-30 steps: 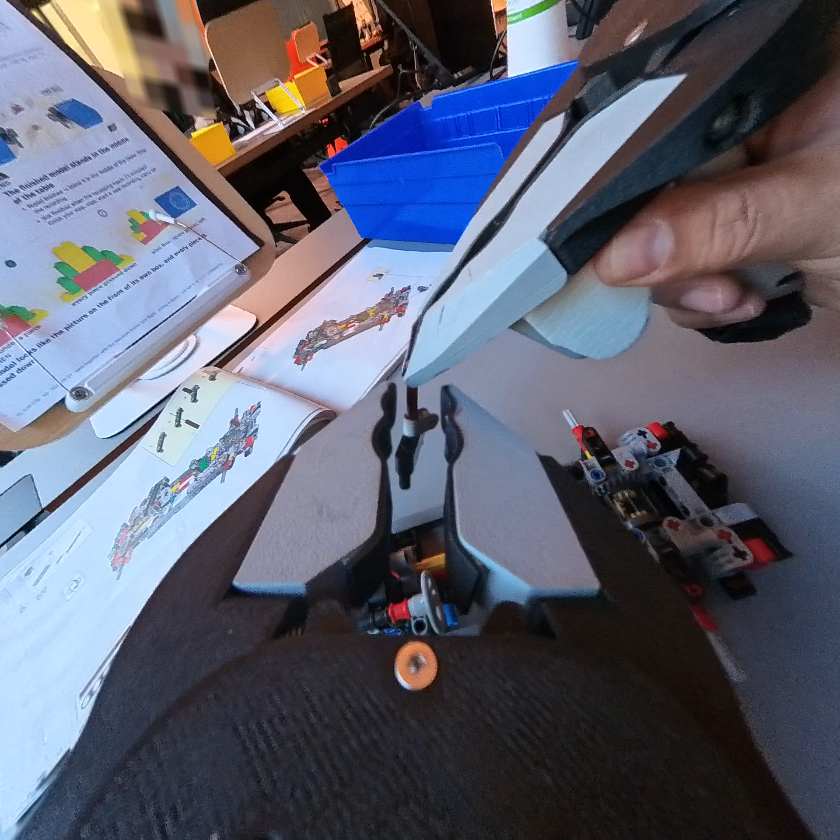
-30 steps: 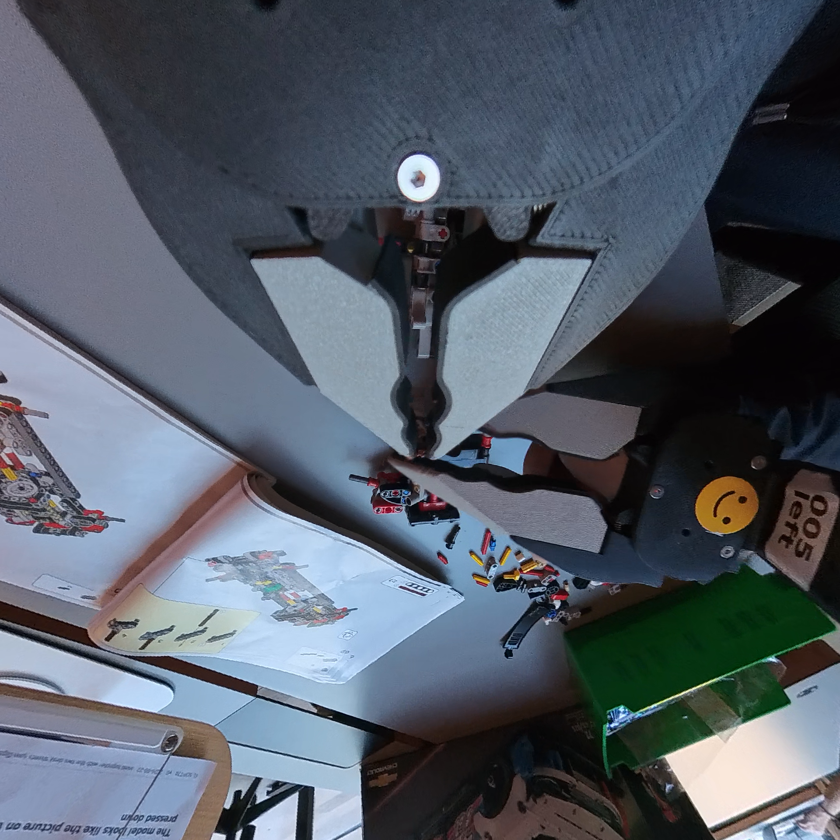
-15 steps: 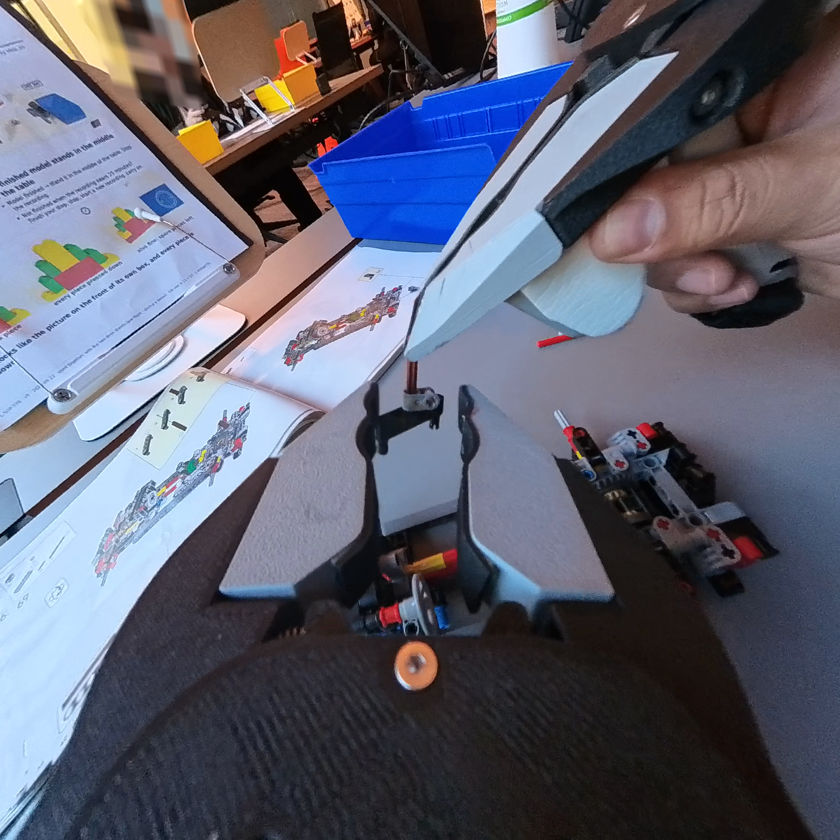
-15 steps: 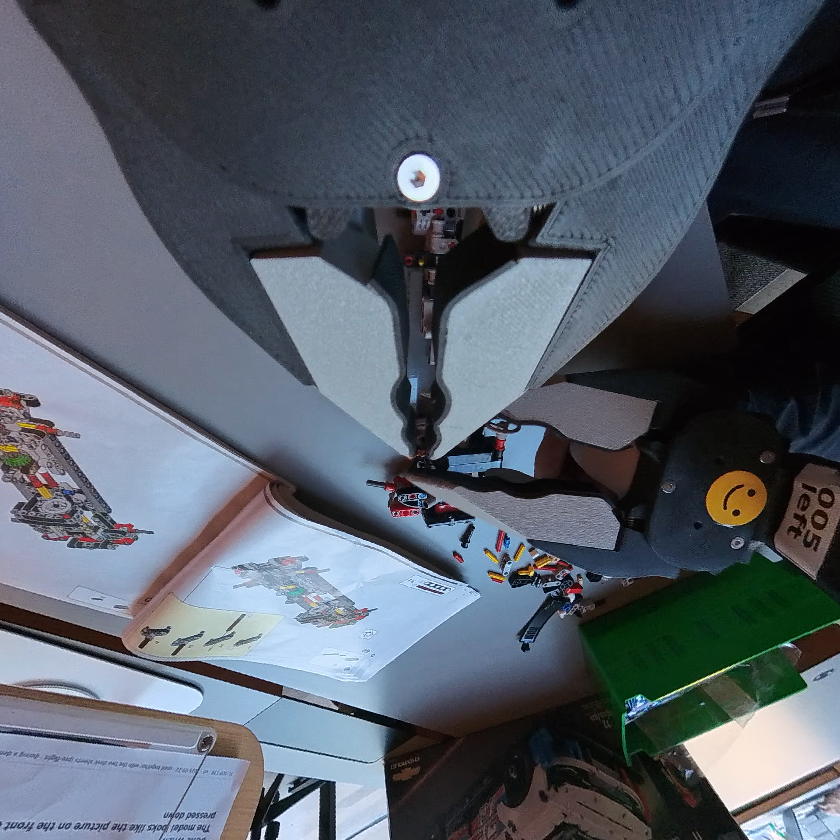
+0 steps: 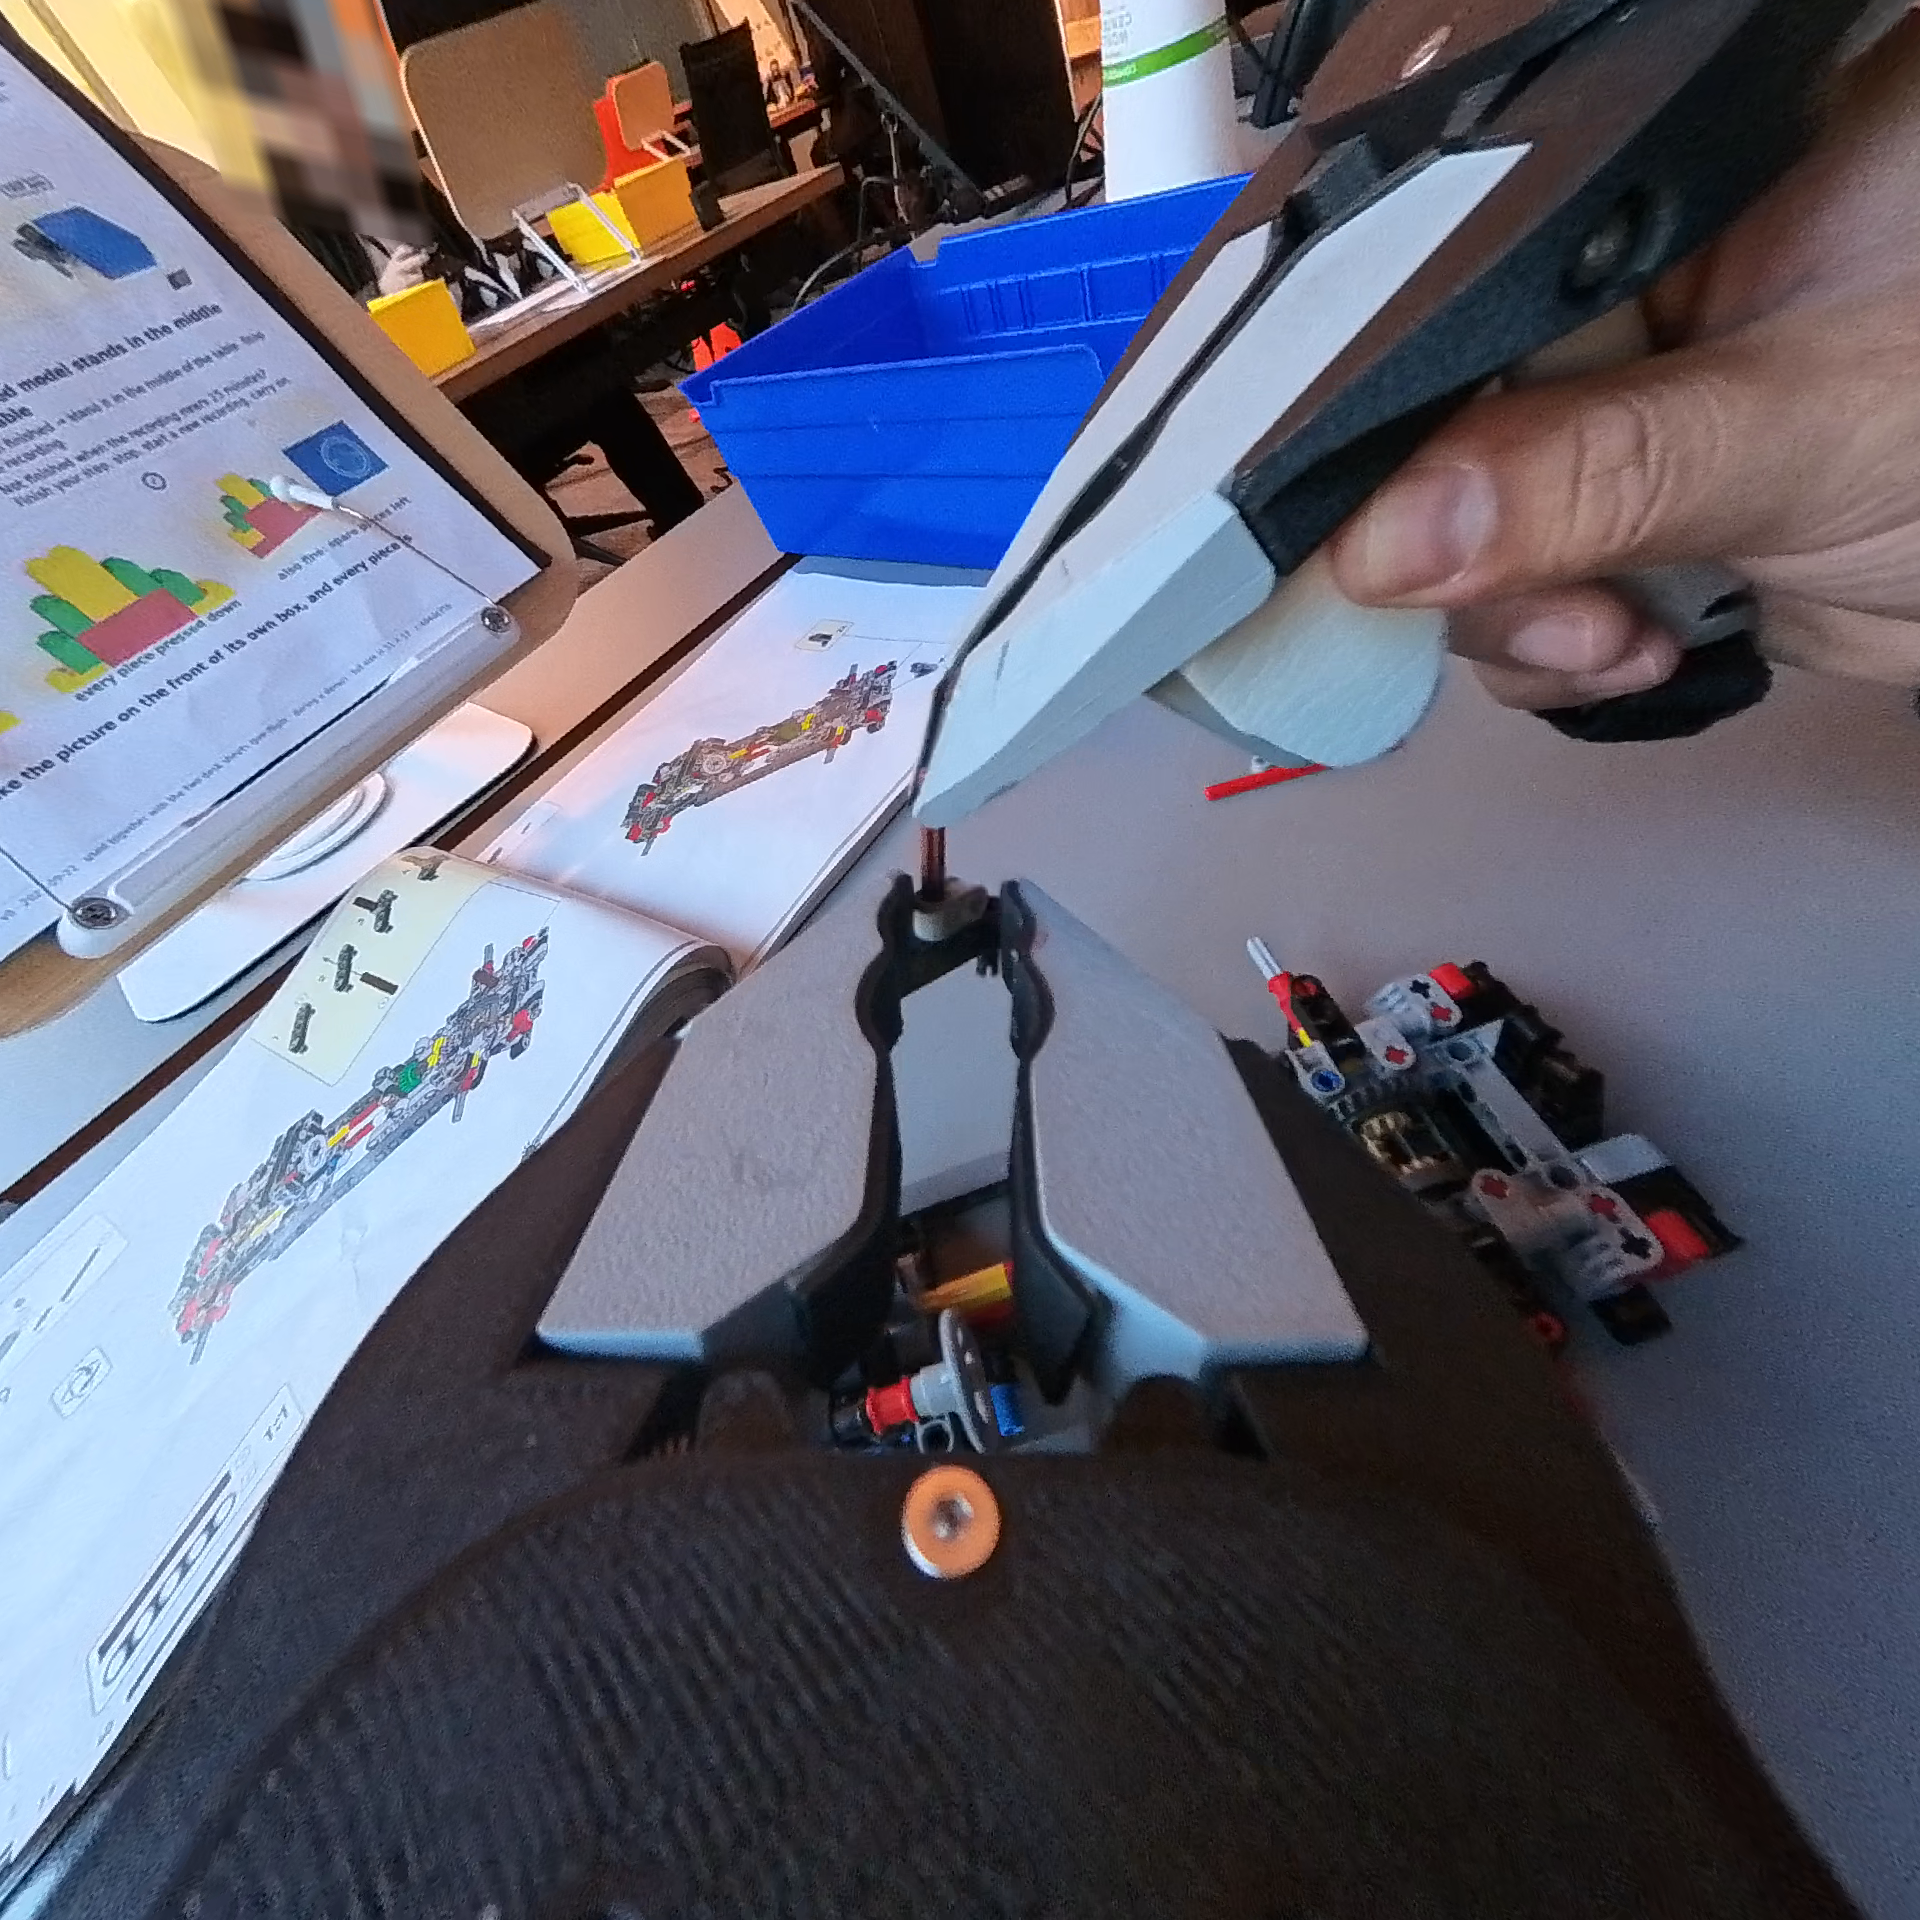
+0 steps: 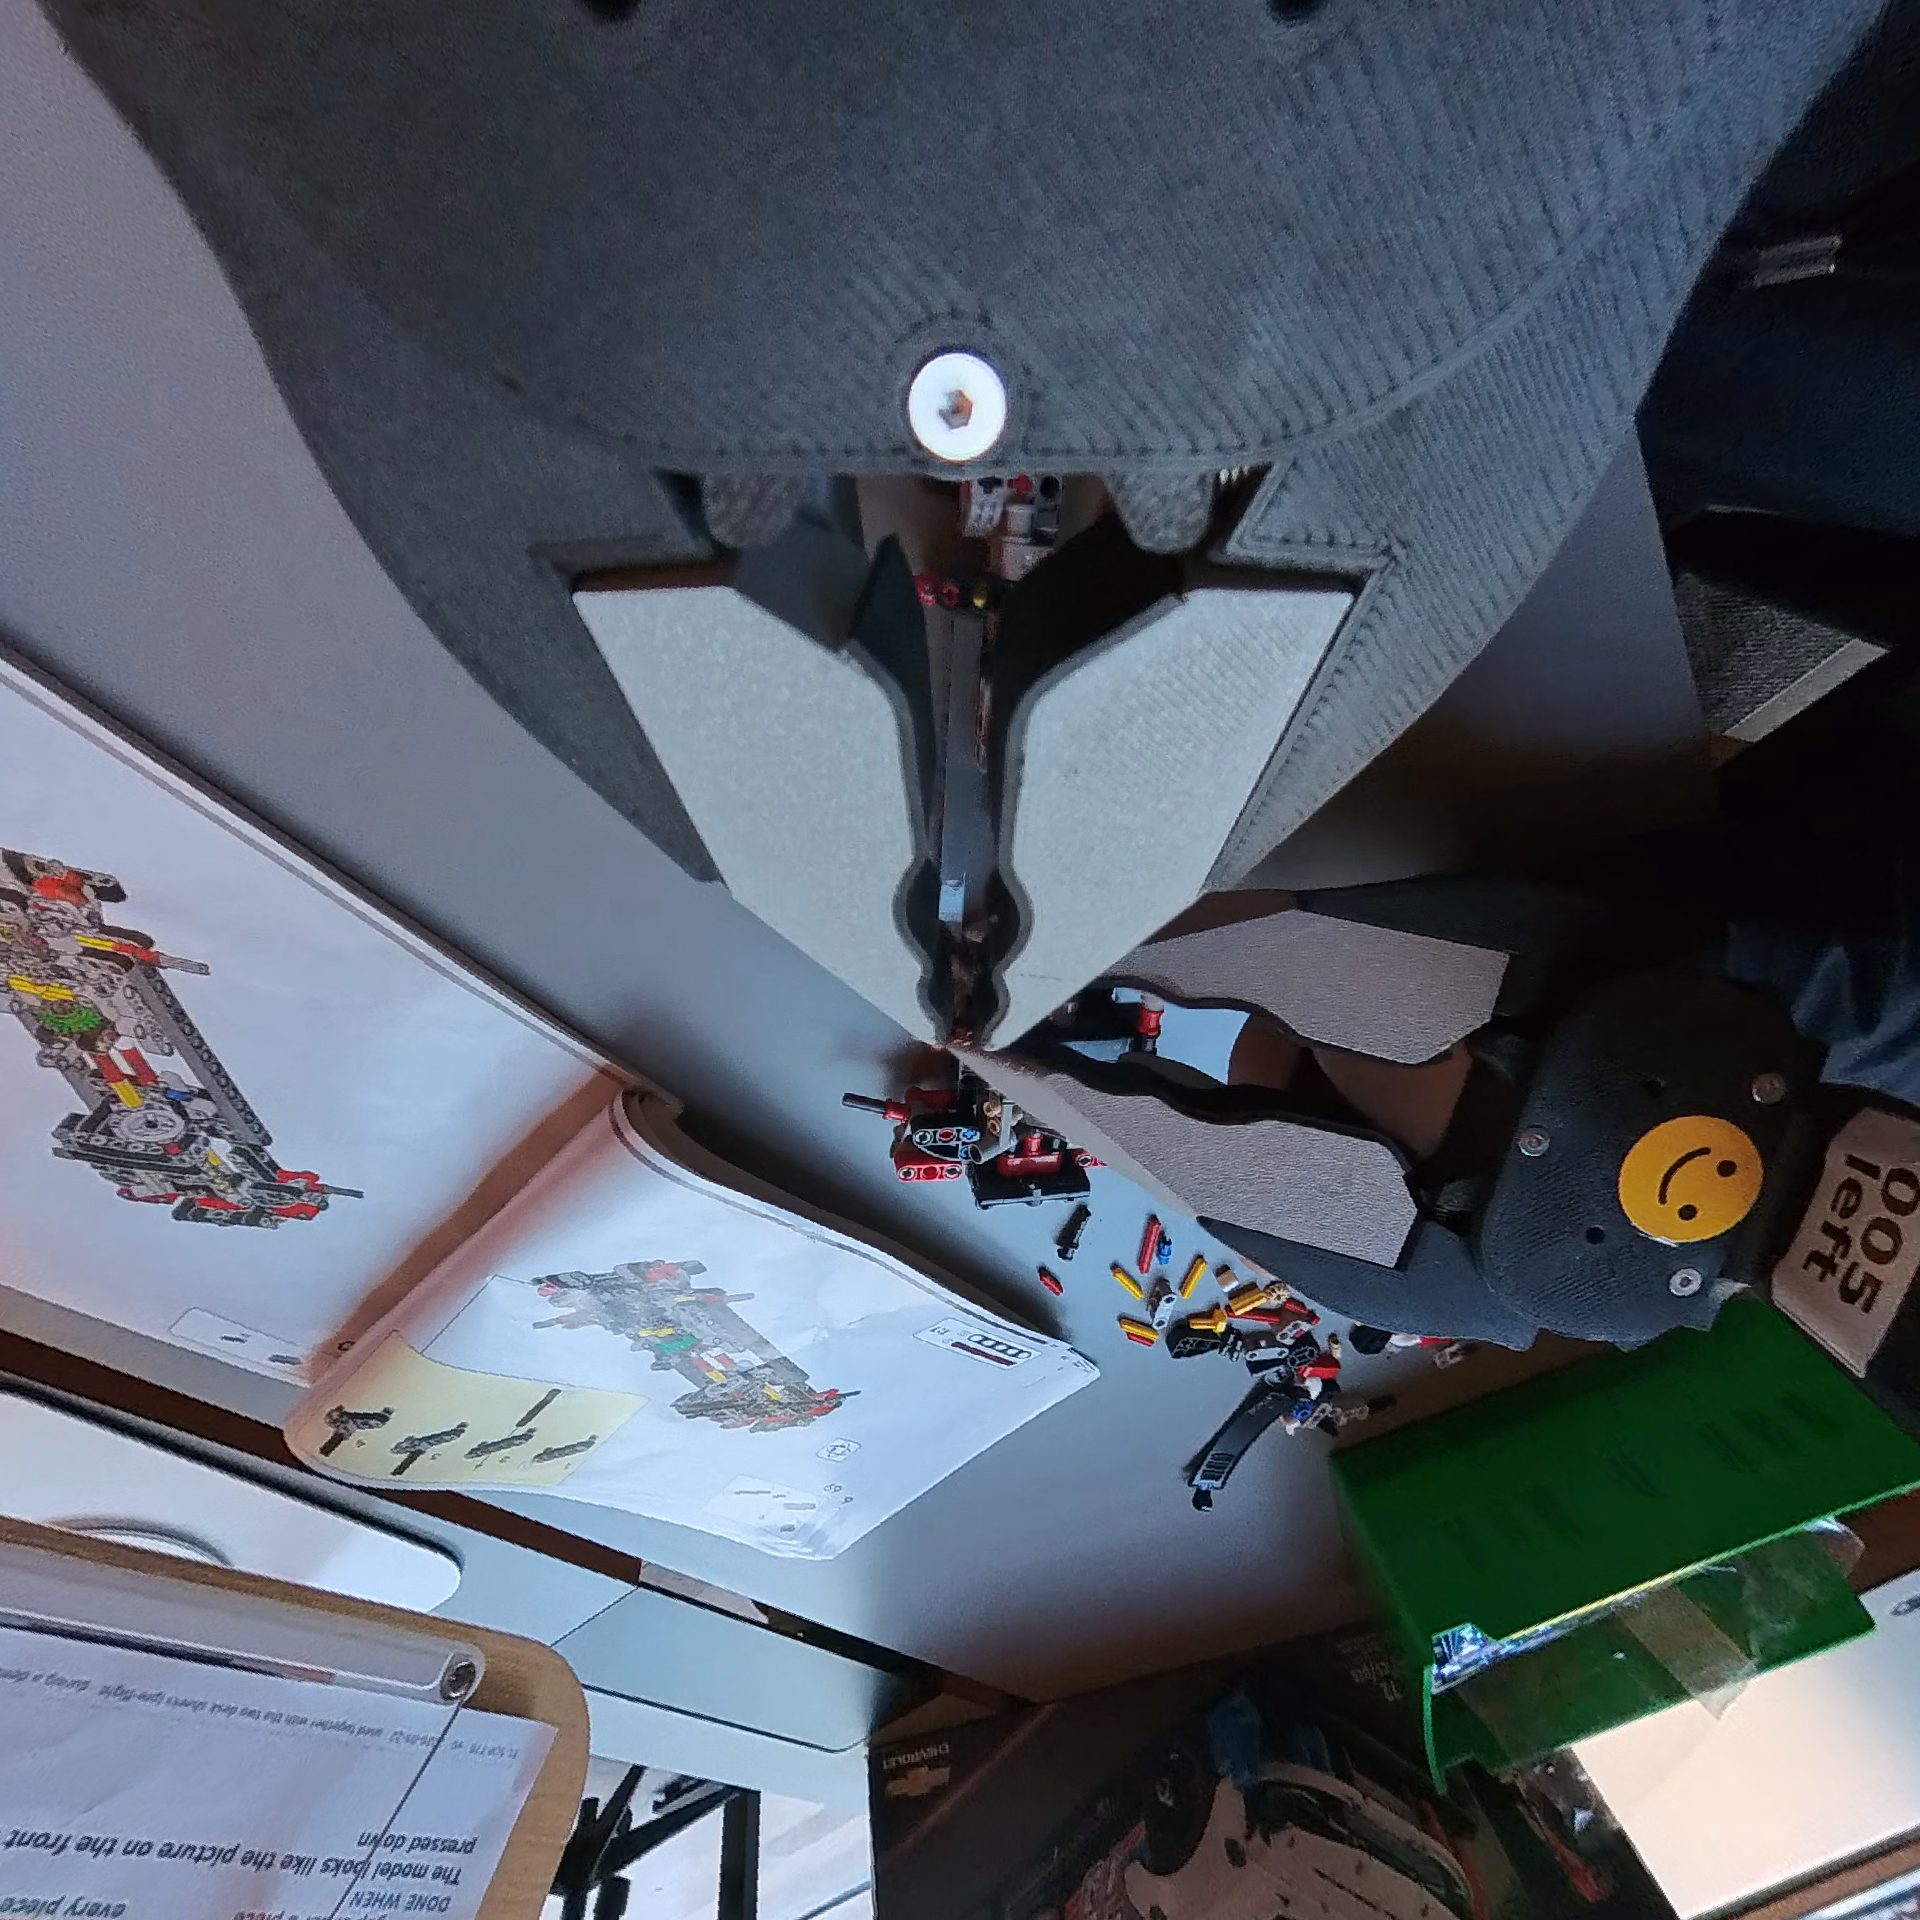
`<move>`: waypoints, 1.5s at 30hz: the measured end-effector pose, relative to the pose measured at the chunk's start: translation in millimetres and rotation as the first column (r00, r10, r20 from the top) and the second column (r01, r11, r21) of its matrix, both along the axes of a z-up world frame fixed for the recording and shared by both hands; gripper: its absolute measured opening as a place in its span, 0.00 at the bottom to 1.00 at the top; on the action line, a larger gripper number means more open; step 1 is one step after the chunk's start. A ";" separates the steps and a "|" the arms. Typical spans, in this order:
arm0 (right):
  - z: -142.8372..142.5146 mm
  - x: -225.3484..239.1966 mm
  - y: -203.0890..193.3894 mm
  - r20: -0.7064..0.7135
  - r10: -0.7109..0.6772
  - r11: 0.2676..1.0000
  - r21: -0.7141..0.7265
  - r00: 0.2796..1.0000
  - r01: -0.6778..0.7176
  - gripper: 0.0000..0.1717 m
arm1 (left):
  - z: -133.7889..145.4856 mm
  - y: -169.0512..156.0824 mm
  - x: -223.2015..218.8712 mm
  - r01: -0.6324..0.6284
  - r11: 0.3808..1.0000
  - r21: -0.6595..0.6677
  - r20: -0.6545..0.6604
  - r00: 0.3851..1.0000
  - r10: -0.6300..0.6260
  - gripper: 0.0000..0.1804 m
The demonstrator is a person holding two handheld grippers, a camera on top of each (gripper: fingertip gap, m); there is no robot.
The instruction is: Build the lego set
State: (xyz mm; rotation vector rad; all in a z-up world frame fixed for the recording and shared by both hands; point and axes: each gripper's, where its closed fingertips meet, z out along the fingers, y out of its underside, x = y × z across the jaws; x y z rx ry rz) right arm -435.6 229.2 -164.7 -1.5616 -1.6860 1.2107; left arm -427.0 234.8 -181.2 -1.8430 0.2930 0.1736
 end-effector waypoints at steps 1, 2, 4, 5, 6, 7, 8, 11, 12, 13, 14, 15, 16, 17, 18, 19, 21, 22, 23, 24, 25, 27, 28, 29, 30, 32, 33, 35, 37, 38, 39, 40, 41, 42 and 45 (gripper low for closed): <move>0.3 0.7 -0.1 -0.002 0.005 1.000 0.001 1.000 -0.005 0.00 | 0.5 -0.4 1.0 0.008 1.000 0.001 0.004 1.000 -0.008 0.08; 0.7 1.4 -1.0 -0.004 0.013 1.000 0.002 1.000 -0.013 0.00 | 1.2 -0.8 1.2 0.013 1.000 0.004 0.010 1.000 -0.013 0.08; 0.4 2.7 -2.1 -0.001 0.023 1.000 0.012 1.000 -0.023 0.00 | 2.3 -1.2 1.5 0.020 1.000 0.004 0.029 0.999 -0.020 0.06; -0.1 3.1 -2.2 0.002 0.023 1.000 0.016 1.000 -0.023 0.00 | 2.0 -1.3 0.9 0.020 1.000 0.002 0.035 0.999 -0.020 0.05; -0.4 3.2 -1.7 0.003 0.020 1.000 0.019 1.000 -0.020 0.00 | 1.6 -1.2 0.6 0.021 1.000 0.000 0.040 0.999 -0.021 0.04; -0.5 3.1 -0.7 0.003 0.014 1.000 0.020 1.000 -0.014 0.00 | 1.6 -0.9 0.0 0.019 1.000 0.002 0.047 0.999 -0.019 0.06; -0.9 3.0 -0.2 0.003 0.010 1.000 0.017 1.000 -0.011 0.00 | 2.3 -0.4 -0.5 0.013 1.000 0.007 0.053 0.999 -0.013 0.11; -1.5 1.7 -4.2 0.001 0.023 1.000 0.001 1.000 -0.023 0.00 | 5.4 1.3 -1.0 -0.009 1.000 0.024 0.038 0.999 0.008 0.20; -2.0 1.1 -6.4 0.002 0.030 1.000 0.004 1.000 -0.030 0.00 | 5.1 1.4 0.3 -0.006 1.000 0.024 0.026 1.000 0.006 0.20; -2.2 0.7 -8.8 0.003 0.040 0.999 0.010 0.999 -0.040 0.00 | 3.6 1.2 2.4 0.003 1.000 0.018 0.014 1.000 -0.004 0.19; -2.1 0.3 -10.4 0.004 0.049 0.999 0.018 0.999 -0.049 0.00 | 1.7 1.0 3.7 0.010 1.000 0.011 0.004 1.000 -0.010 0.18; -1.8 0.3 -11.0 0.004 0.055 0.998 0.029 0.998 -0.056 0.00 | 0.5 0.4 4.5 0.019 1.000 0.005 -0.005 1.000 -0.019 0.18; -1.2 0.5 -10.4 0.005 0.061 0.997 0.043 0.998 -0.061 0.00 | 1.0 -0.5 4.8 0.028 1.000 0.006 -0.013 1.000 -0.028 0.18; -0.3 1.1 -8.8 0.007 0.063 0.996 0.058 0.998 -0.064 0.00 | 3.4 -2.0 4.1 0.033 0.999 0.014 -0.014 0.999 -0.033 0.18; 0.6 2.1 -7.3 0.010 0.068 0.995 0.069 0.998 -0.069 0.00 | 6.6 -3.7 3.2 0.040 0.999 0.023 -0.007 0.999 -0.040 0.18; 1.3 3.3 -6.2 0.014 0.075 0.994 0.075 0.997 -0.076 0.00 | 9.8 -5.7 2.5 0.050 0.998 0.030 0.002 0.999 -0.051 0.17; 2.4 5.5 -2.9 0.020 0.076 0.993 0.084 0.997 -0.077 0.00 | 14.5 -8.6 -1.2 0.056 0.998 0.035 0.022 0.998 -0.056 0.14; 3.4 6.5 -1.7 0.020 0.076 0.993 0.085 0.997 -0.078 0.00 | 14.3 -9.4 -3.1 0.059 0.998 0.025 0.029 0.998 -0.060 0.13; 4.8 7.3 -1.1 0.017 0.078 0.994 0.079 0.997 -0.079 0.00 | 11.7 -9.7 -4.0 0.067 0.998 0.006 0.036 0.997 -0.067 0.12; 6.6 7.9 -1.0 0.011 0.082 0.994 0.069 0.997 -0.082 0.00 | 7.5 -9.6 -4.3 0.077 0.997 -0.017 0.044 0.996 -0.076 0.12; 8.1 8.5 -1.1 0.005 0.085 0.995 0.058 0.996 -0.085 0.00 | 3.6 -9.2 -3.8 0.086 0.996 -0.035 0.053 0.995 -0.084 0.11; 8.8 9.5 -1.3 0.003 0.092 0.995 0.039 0.996 -0.092 0.00 | -0.6 -8.3 -0.9 0.107 0.993 -0.046 0.068 0.992 -0.103 0.08; 8.8 9.9 -1.3 0.002 0.095 0.995 0.035 0.996 -0.095 0.00 | -1.5 -8.1 0.5 0.114 0.992 -0.047 0.072 0.991 -0.111 0.05; 8.8 10.4 -1.0 0.001 0.096 0.995 0.032 0.995 -0.096 0.00 | -1.8 -8.2 1.9 0.124 0.991 -0.046 0.073 0.990 -0.120 0.03; 8.7 11.1 -0.9 0.002 0.099 0.995 0.028 0.995 -0.099 0.00 | -1.5 -8.3 3.0 0.131 0.990 -0.044 0.075 0.989 -0.127 0.03; 9.3 12.3 -0.1 0.003 0.103 0.994 0.022 0.995 -0.103 0.00 | -1.0 -8.2 3.9 0.139 0.989 -0.042 0.079 0.988 -0.135 0.03; 9.1 12.9 0.2 0.010 0.108 0.994 0.026 0.994 -0.108 0.00 | -0.8 -7.9 4.1 0.139 0.990 -0.039 0.086 0.987 -0.135 0.03; 8.2 13.0 0.6 0.027 0.118 0.992 0.043 0.993 -0.119 0.00 | -2.5 -7.2 5.1 0.135 0.990 -0.044 0.100 0.986 -0.130 0.03; 8.0 11.7 2.3 0.036 0.123 0.990 0.065 0.992 -0.125 0.00 | -2.8 -6.5 3.9 0.123 0.991 -0.045 0.078 0.990 -0.119 0.12; 7.5 11.0 3.1 0.043 0.125 0.990 0.067 0.991 -0.128 0.00 | -0.6 -6.8 3.7 0.123 0.992 -0.034 0.064 0.991 -0.120 0.14; 7.4 10.5 3.5 0.046 0.129 0.989 0.061 0.991 -0.132 0.00 | 3.3 -7.4 3.6 0.123 0.992 -0.016 0.053 0.991 -0.122 0.14; 7.3 9.9 3.1 0.048 0.135 0.989 0.049 0.990 -0.137 0.00 | 7.8 -8.2 3.2 0.120 0.993 0.004 0.045 0.992 -0.120 0.13; 7.0 9.5 2.3 0.051 0.140 0.989 0.035 0.989 -0.142 0.00 | 12.4 -8.8 2.3 0.114 0.993 0.024 0.039 0.993 -0.115 0.12; 6.3 9.0 1.3 0.054 0.144 0.989 0.027 0.988 -0.145 0.00 | 16.4 -9.4 2.1 0.111 0.993 0.041 0.035 0.993 -0.113 0.11; 1.8 7.0 -3.9 0.068 0.155 0.987 0.032 0.986 -0.158 0.00 | 20.9 -10.5 5.1 0.121 0.991 0.056 0.037 0.992 -0.123 0.08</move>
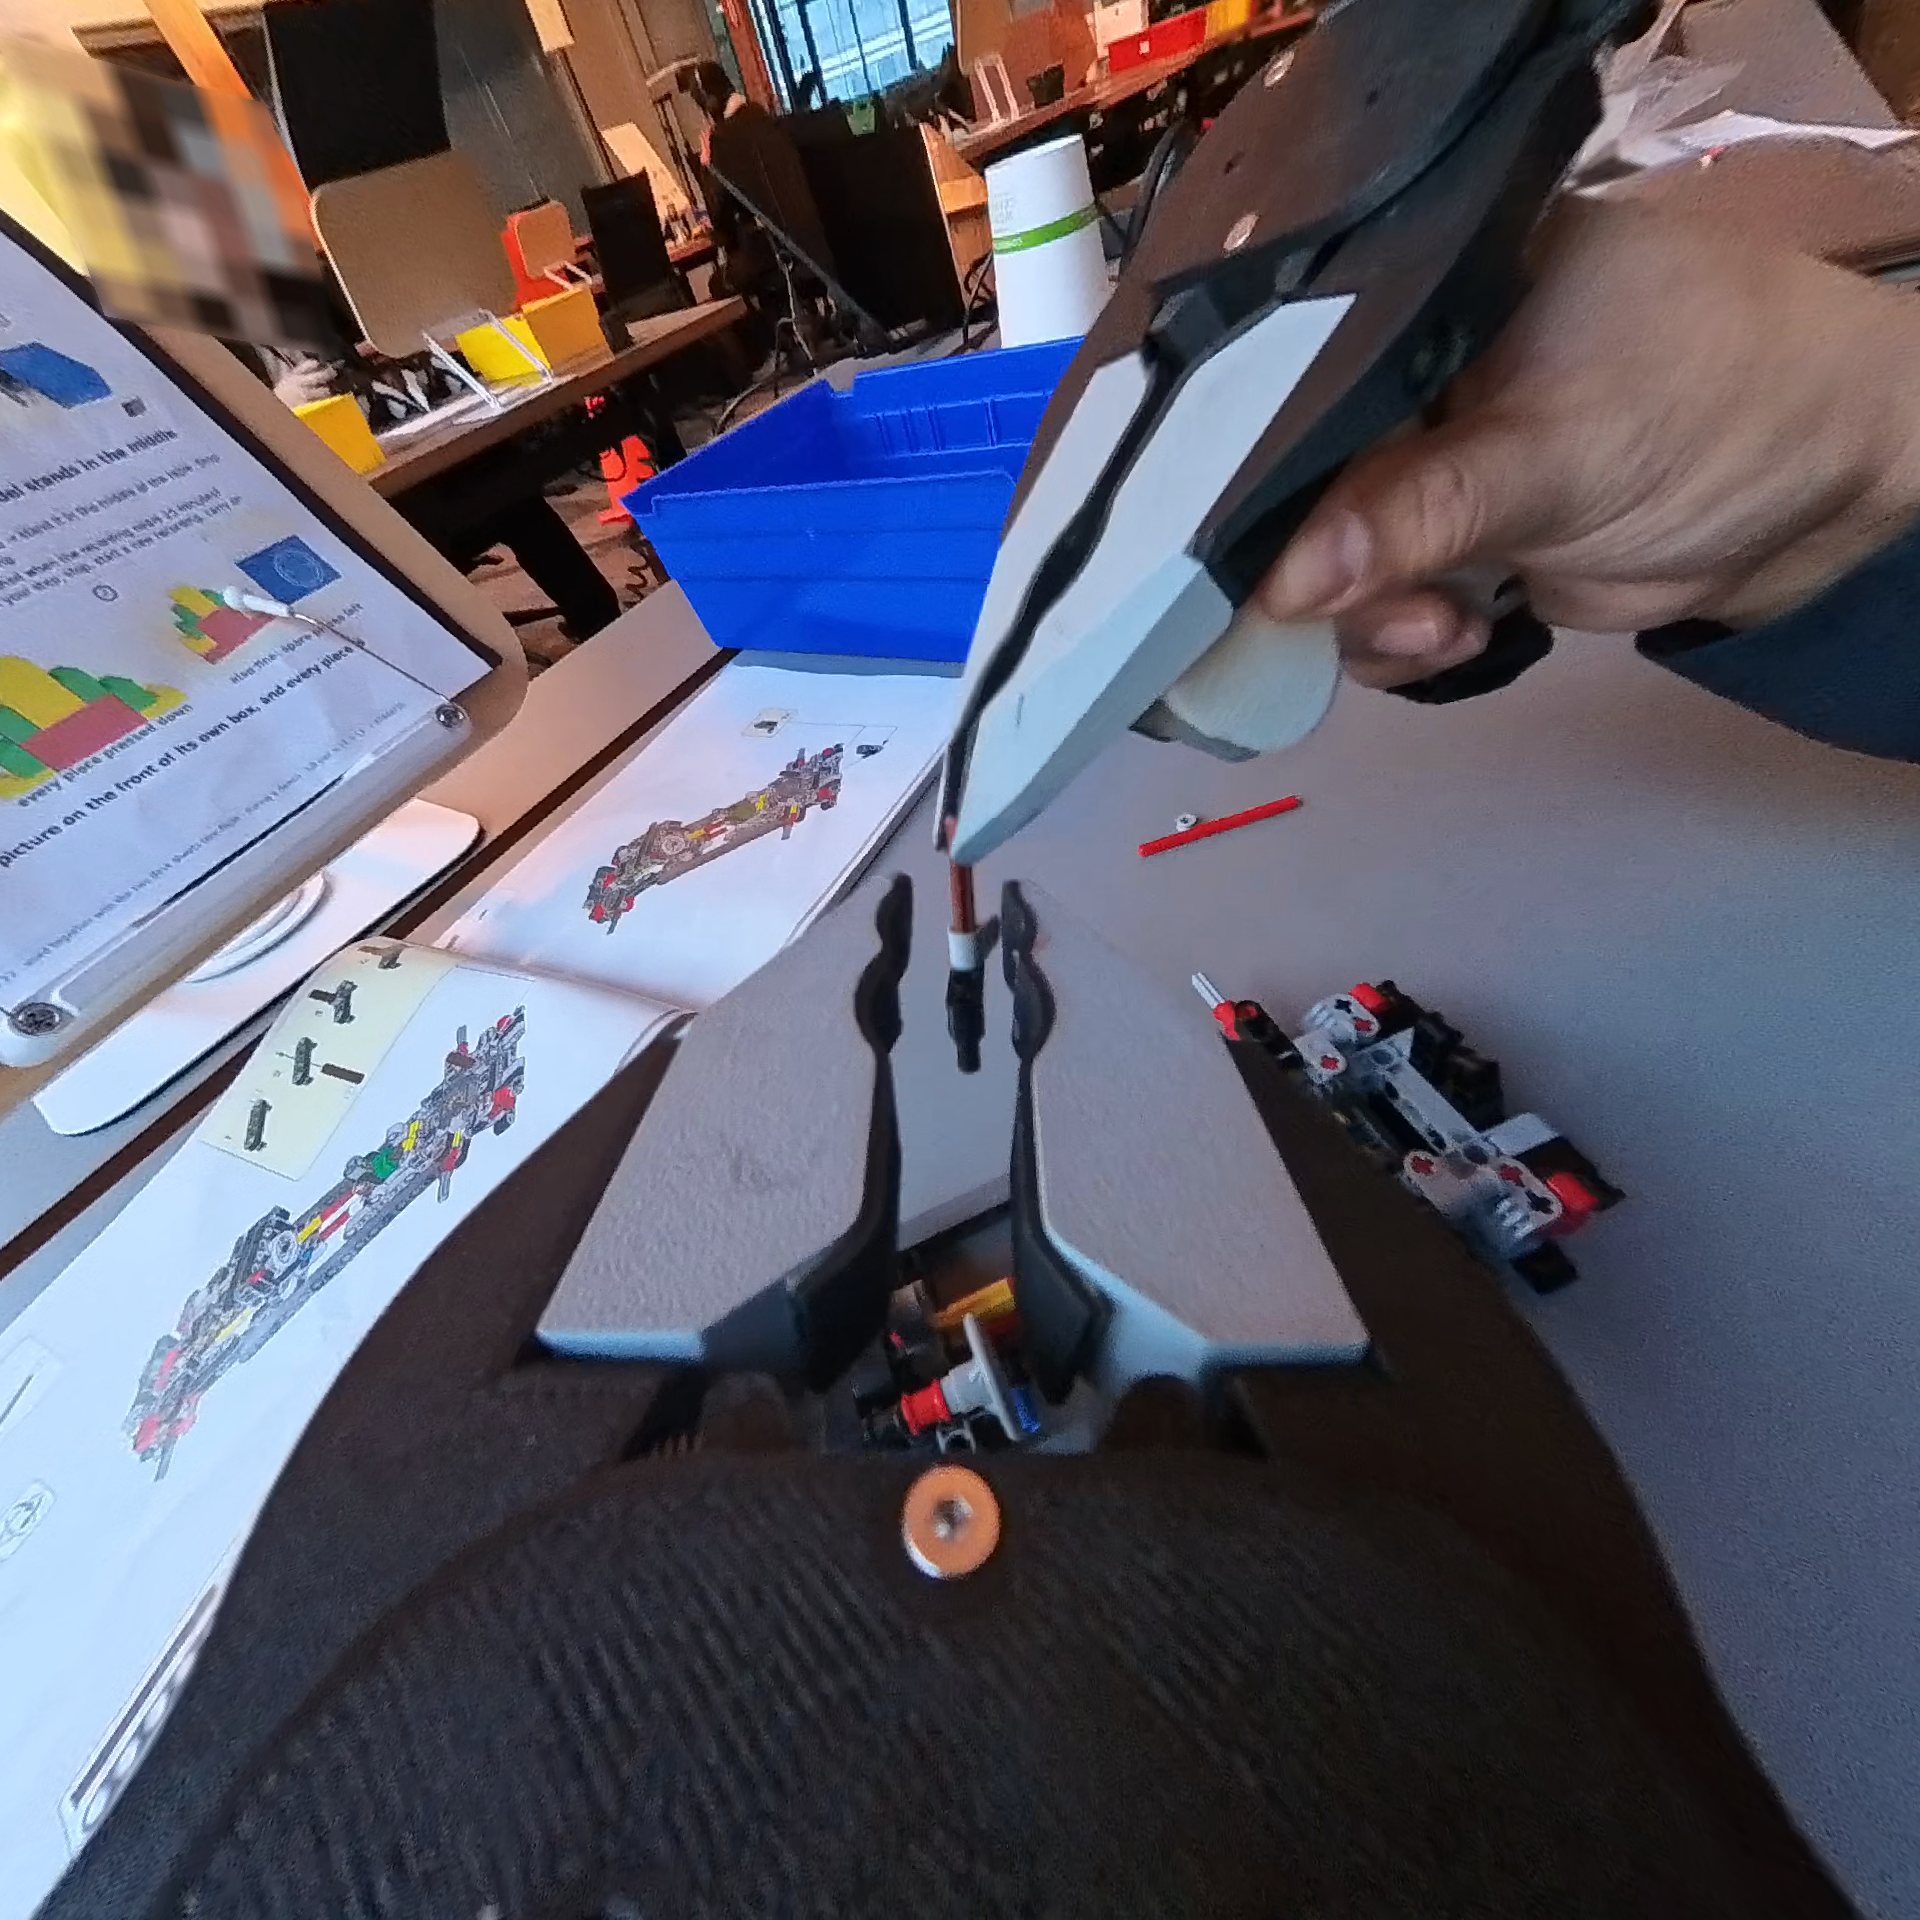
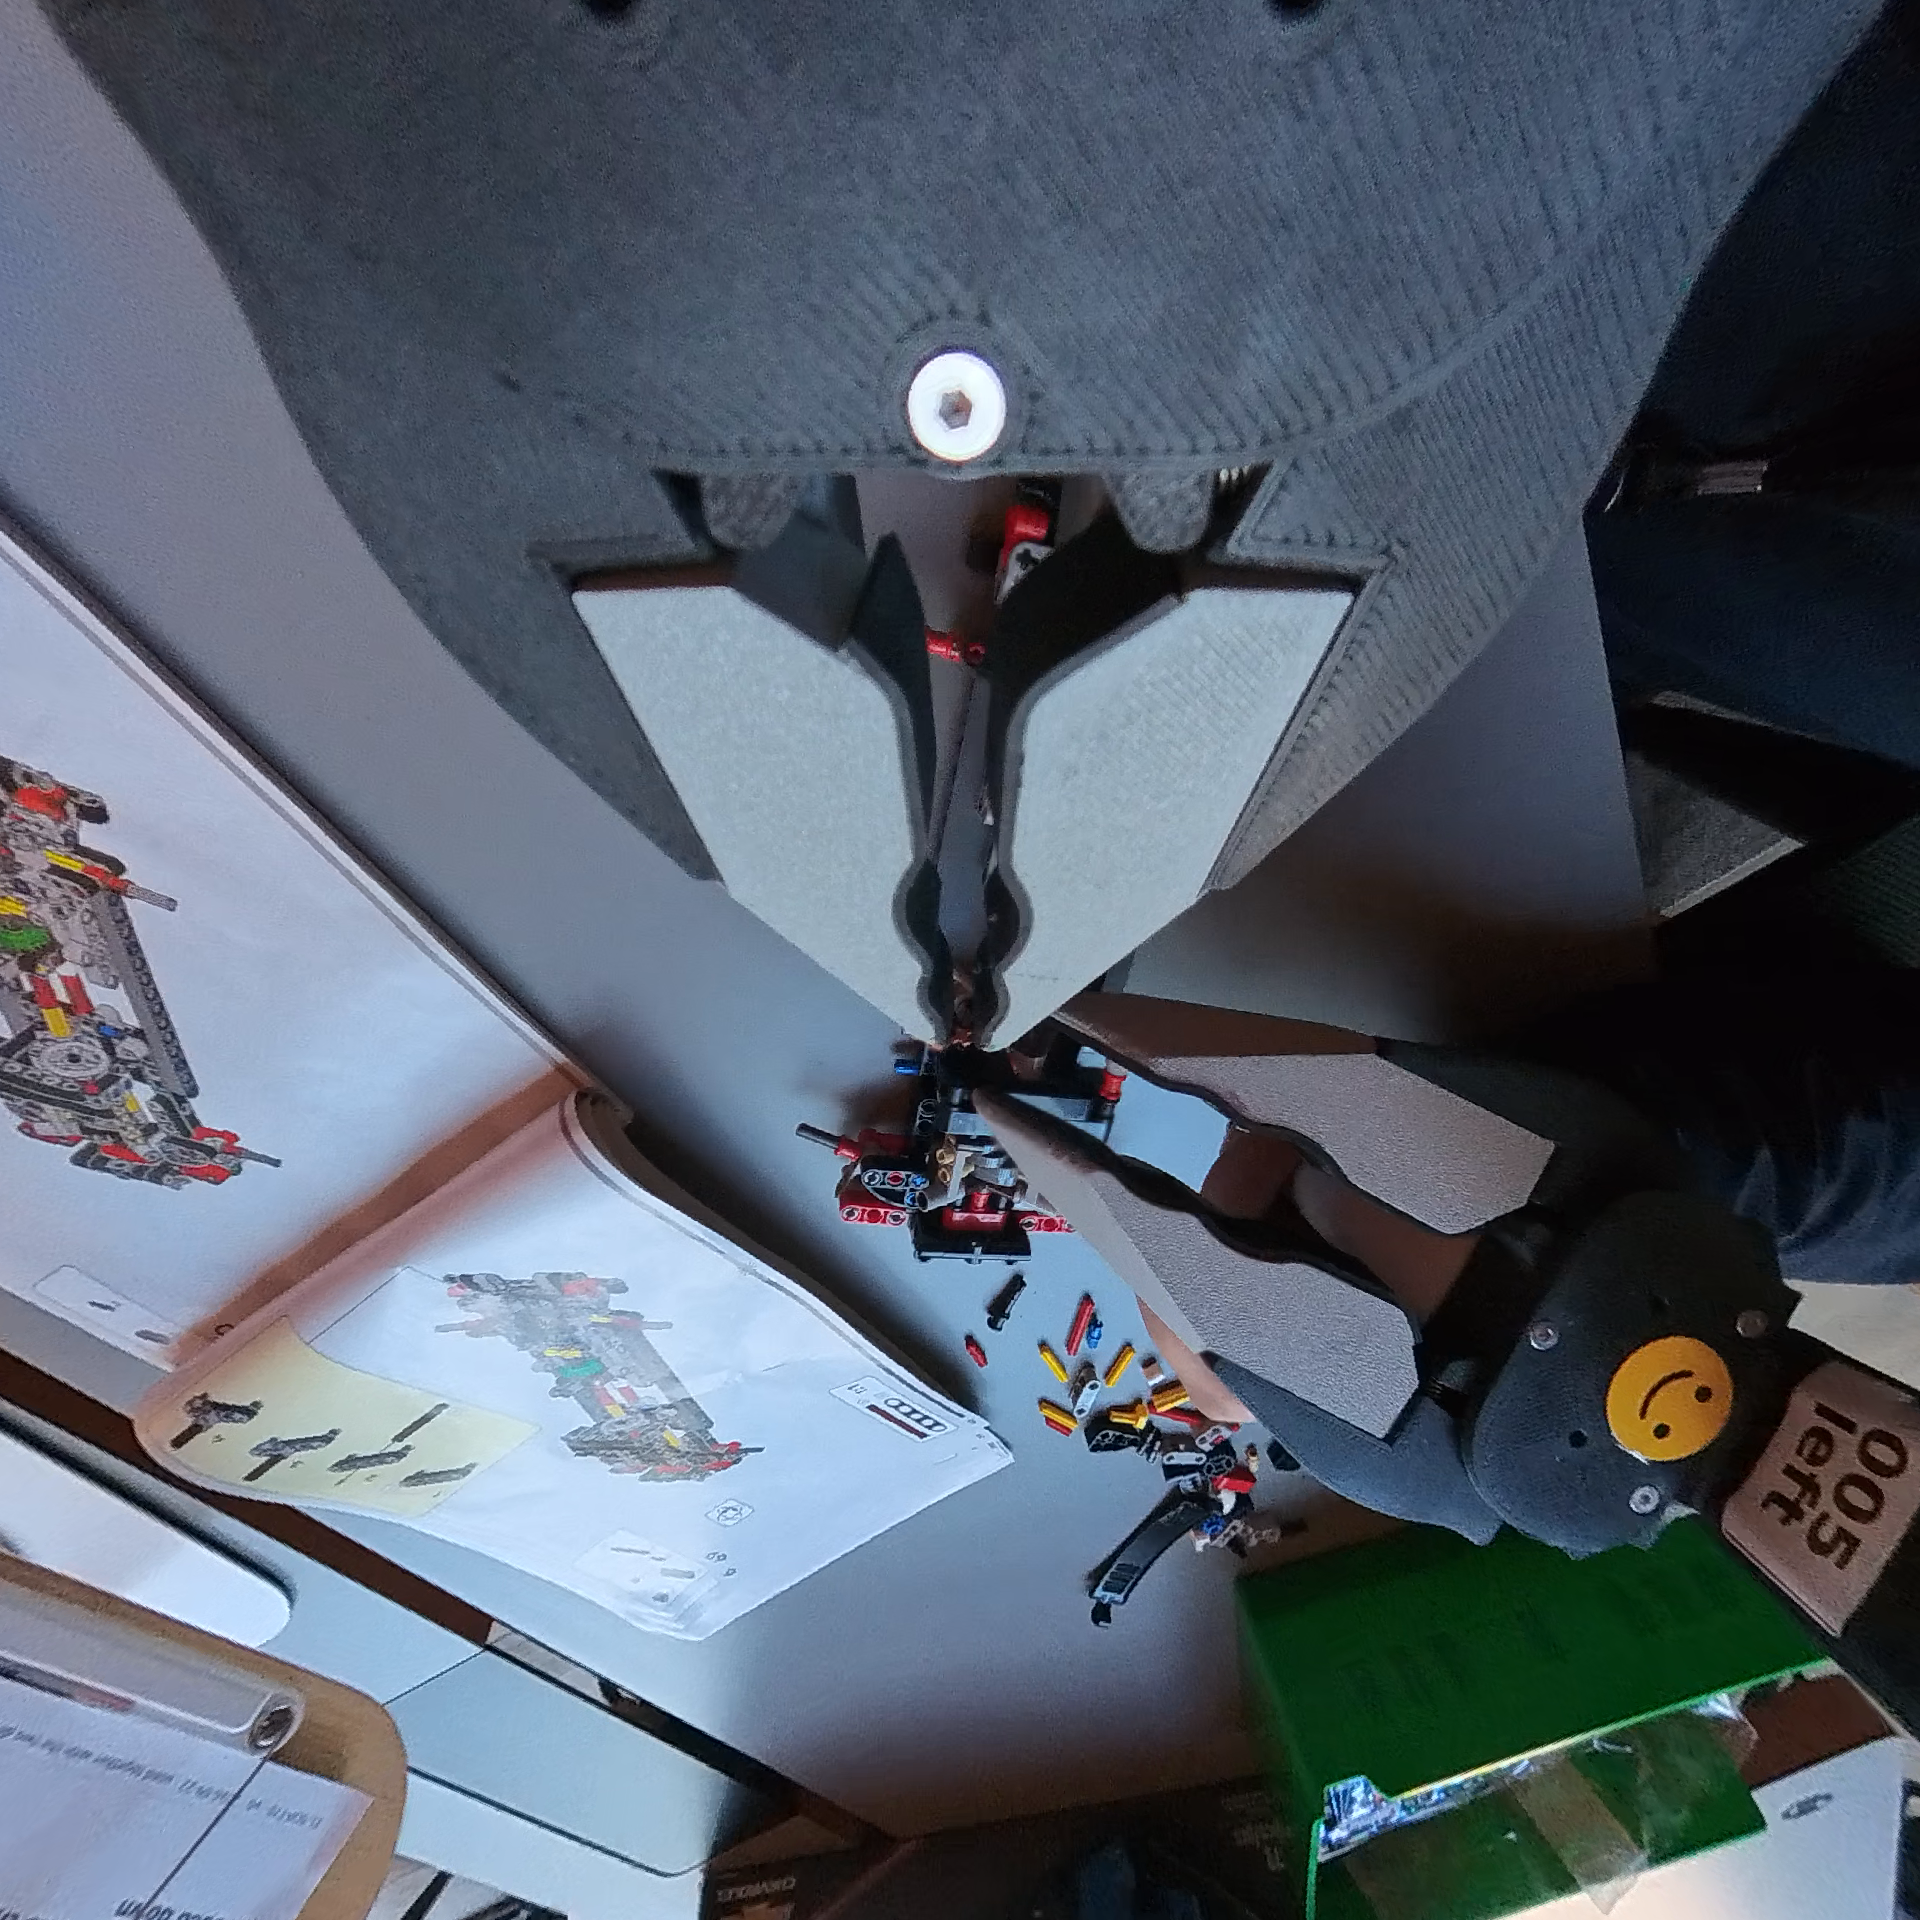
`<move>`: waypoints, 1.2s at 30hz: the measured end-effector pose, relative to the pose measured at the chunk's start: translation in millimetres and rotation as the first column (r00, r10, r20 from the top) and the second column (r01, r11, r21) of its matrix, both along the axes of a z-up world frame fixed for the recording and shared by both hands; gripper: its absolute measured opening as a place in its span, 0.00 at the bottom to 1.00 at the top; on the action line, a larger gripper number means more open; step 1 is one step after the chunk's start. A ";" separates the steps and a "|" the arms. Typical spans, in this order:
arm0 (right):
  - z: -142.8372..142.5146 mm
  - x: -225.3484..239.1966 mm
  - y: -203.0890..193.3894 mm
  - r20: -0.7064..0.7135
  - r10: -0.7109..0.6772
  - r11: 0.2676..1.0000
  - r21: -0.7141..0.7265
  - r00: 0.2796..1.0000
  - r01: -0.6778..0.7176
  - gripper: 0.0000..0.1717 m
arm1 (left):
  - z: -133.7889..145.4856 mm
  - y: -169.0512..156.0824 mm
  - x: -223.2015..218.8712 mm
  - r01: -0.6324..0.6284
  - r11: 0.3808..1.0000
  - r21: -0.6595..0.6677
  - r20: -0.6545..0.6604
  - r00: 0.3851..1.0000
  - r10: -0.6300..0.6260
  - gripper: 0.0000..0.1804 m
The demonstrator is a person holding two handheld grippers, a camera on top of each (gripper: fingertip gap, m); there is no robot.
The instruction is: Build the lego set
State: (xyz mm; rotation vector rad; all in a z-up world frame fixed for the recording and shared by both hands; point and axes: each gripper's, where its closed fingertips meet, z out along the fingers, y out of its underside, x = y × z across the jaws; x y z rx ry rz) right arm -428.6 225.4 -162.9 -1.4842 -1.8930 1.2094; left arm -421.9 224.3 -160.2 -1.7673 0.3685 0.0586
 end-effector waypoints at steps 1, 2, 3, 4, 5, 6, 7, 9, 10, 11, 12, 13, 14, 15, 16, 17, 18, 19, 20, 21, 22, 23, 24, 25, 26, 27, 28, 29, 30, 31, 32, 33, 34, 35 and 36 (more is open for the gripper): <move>-1.2 -0.8 -2.5 0.003 0.005 1.000 0.005 1.000 -0.005 0.00 | -1.0 0.3 0.7 0.001 1.000 -0.006 0.000 1.000 -0.001 0.08; -2.1 -1.6 -5.2 0.005 0.013 1.000 0.009 1.000 -0.013 0.00 | -2.9 0.7 0.9 0.000 1.000 -0.016 -0.002 1.000 0.000 0.07; -2.3 -2.3 -8.2 0.006 0.021 1.000 0.011 1.000 -0.021 0.00 | -4.8 1.0 0.6 -0.002 1.000 -0.025 -0.003 1.000 0.002 0.07; -1.7 -3.2 -11.0 0.005 0.030 0.999 0.012 1.000 -0.030 0.00 | -6.3 1.3 0.2 -0.004 0.999 -0.033 -0.003 1.000 0.004 0.07; -0.9 -3.8 -13.4 0.004 0.039 0.999 0.015 0.999 -0.039 0.00 | -7.4 1.3 -0.2 -0.004 0.999 -0.039 0.000 1.000 0.004 0.06; -0.4 -4.4 -14.4 0.005 0.043 0.999 0.024 0.999 -0.043 0.00 | -7.3 0.9 -0.8 -0.003 0.999 -0.040 0.004 1.000 0.003 0.06; 0.3 -4.7 -14.8 0.005 0.047 0.998 0.034 0.999 -0.047 0.00 | -6.7 0.4 -1.2 0.000 0.999 -0.040 0.006 1.000 0.000 0.06; 1.8 -4.6 -15.3 0.010 0.056 0.998 0.039 0.998 -0.056 0.00 | -6.0 -0.7 -1.7 0.012 0.999 -0.047 0.025 1.000 -0.011 0.04; 2.9 -4.3 -15.1 0.011 0.059 0.998 0.037 0.998 -0.059 0.00 | -6.5 -1.3 -1.9 0.019 0.998 -0.055 0.036 0.999 -0.017 0.02; 3.6 -3.9 -15.4 0.013 0.063 0.998 0.031 0.998 -0.063 0.00 | -5.6 -1.6 -1.4 0.029 0.998 -0.054 0.055 0.998 -0.026 0.01; 3.9 -3.7 -15.5 0.012 0.065 0.997 0.027 0.998 -0.065 0.00 | -5.2 -1.8 -1.0 0.039 0.998 -0.057 0.079 0.996 -0.034 0.01; 3.4 -3.2 -15.5 0.013 0.067 0.997 0.028 0.998 -0.067 0.00 | -5.6 -1.8 -0.4 0.052 0.997 -0.063 0.101 0.994 -0.045 0.01; 2.5 -2.8 -15.5 0.016 0.068 0.997 0.030 0.998 -0.068 0.00 | -6.6 -1.9 0.2 0.064 0.996 -0.070 0.121 0.991 -0.055 0.01; 1.9 -2.6 -15.4 0.016 0.067 0.997 0.028 0.998 -0.068 0.00 | -7.4 -1.8 0.7 0.075 0.994 -0.075 0.141 0.988 -0.063 0.01; 1.7 -2.5 -15.4 0.012 0.067 0.997 0.023 0.998 -0.067 0.00 | -7.9 -1.8 1.1 0.084 0.993 -0.078 0.163 0.984 -0.071 0.01; 2.6 -2.6 -15.5 -0.001 0.068 0.998 0.014 0.998 -0.068 0.00 | -7.4 -1.9 1.3 0.095 0.992 -0.079 0.186 0.979 -0.078 0.01; 5.2 -2.7 -15.8 -0.023 0.071 0.998 0.000 0.997 -0.071 0.00 | -5.5 -2.2 1.5 0.105 0.992 -0.073 0.214 0.973 -0.087 0.01; 8.8 -2.3 -16.5 -0.051 0.075 0.997 -0.020 0.996 -0.076 0.00 | -2.2 -2.9 2.3 0.121 0.991 -0.061 0.252 0.962 -0.102 0.01; 13.1 -1.6 -16.4 -0.083 0.076 0.996 -0.042 0.994 -0.080 0.01 | 1.1 -3.7 3.3 0.140 0.989 -0.050 0.298 0.947 -0.119 0.01; 18.2 -0.6 -14.9 -0.118 0.072 0.995 -0.065 0.990 -0.080 0.03 | 2.7 -3.9 1.4 0.143 0.989 -0.046 0.337 0.934 -0.120 0.01; 23.7 0.7 -12.8 -0.155 0.067 0.992 -0.091 0.986 -0.082 0.07 | 3.8 -3.9 -1.6 0.143 0.989 -0.038 0.366 0.923 -0.119 0.01; 28.4 2.7 -11.2 -0.185 0.067 0.989 -0.119 0.980 -0.090 0.10 | 4.6 -3.8 -4.7 0.143 0.989 -0.031 0.392 0.912 -0.119 0.01; 31.3 4.7 -9.6 -0.206 0.066 0.985 -0.144 0.976 -0.097 0.12 | 6.1 -3.6 -7.7 0.141 0.990 -0.020 0.417 0.901 -0.120 0.01; 31.6 6.2 -8.9 -0.215 0.068 0.981 -0.161 0.974 -0.104 0.14 | 8.2 -3.7 -9.8 0.142 0.990 -0.006 0.442 0.888 -0.125 0.01; 29.5 7.4 -9.8 -0.212 0.076 0.979 -0.167 0.974 -0.113 0.16 | 10.5 -3.8 -10.9 0.145 0.989 0.007 0.464 0.876 -0.132 0.01; 25.8 7.9 -11.8 -0.204 0.087 0.980 -0.158 0.975 -0.120 0.17 | 12.4 -3.9 -12.0 0.145 0.989 0.017 0.481 0.866 -0.136 0.01; 20.9 7.6 -14.2 -0.194 0.095 0.984 -0.131 0.976 -0.122 0.18 | 13.8 -4.1 -12.3 0.147 0.989 0.025 0.491 0.860 -0.141 0.01; 14.8 6.4 -15.7 -0.180 0.099 0.989 -0.087 0.979 -0.116 0.18 | 15.2 -4.4 -11.8 0.151 0.988 0.034 0.495 0.856 -0.148 0.01; 9.0 4.1 -15.6 -0.169 0.095 0.994 -0.032 0.981 -0.102 0.19 | 16.4 -4.7 -11.0 0.155 0.987 0.042 0.496 0.855 -0.155 0.01; 4.4 1.5 -14.8 -0.163 0.089 0.996 0.026 0.983 -0.086 0.20 | 17.4 -4.8 -10.0 0.159 0.986 0.048 0.494 0.854 -0.161 0.01; 1.4 -0.8 -14.6 -0.163 0.087 0.994 0.076 0.983 -0.076 0.20 | 18.3 -4.9 -9.1 0.161 0.985 0.054 0.492 0.855 -0.166 0.01; 0.0 -2.8 -14.9 -0.166 0.087 0.991 0.113 0.982 -0.068 0.20 | 19.0 -5.0 -8.4 0.162 0.985 0.058 0.489 0.856 -0.170 0.01; -0.2 -4.1 -16.3 -0.171 0.092 0.988 0.139 0.981 -0.068 0.20 | 19.4 -5.0 -8.1 0.162 0.985 0.060 0.487 0.857 -0.170 0.01; -0.6 -4.3 -18.6 -0.171 0.103 0.985 0.153 0.980 -0.077 0.19 | 19.7 -5.1 -8.4 0.160 0.985 0.061 0.485 0.858 -0.169 0.01; -0.8 -4.1 -20.9 -0.167 0.115 0.983 0.163 0.979 -0.087 0.17 | 20.2 -5.2 -9.0 0.157 0.986 0.063 0.485 0.859 -0.167 0.01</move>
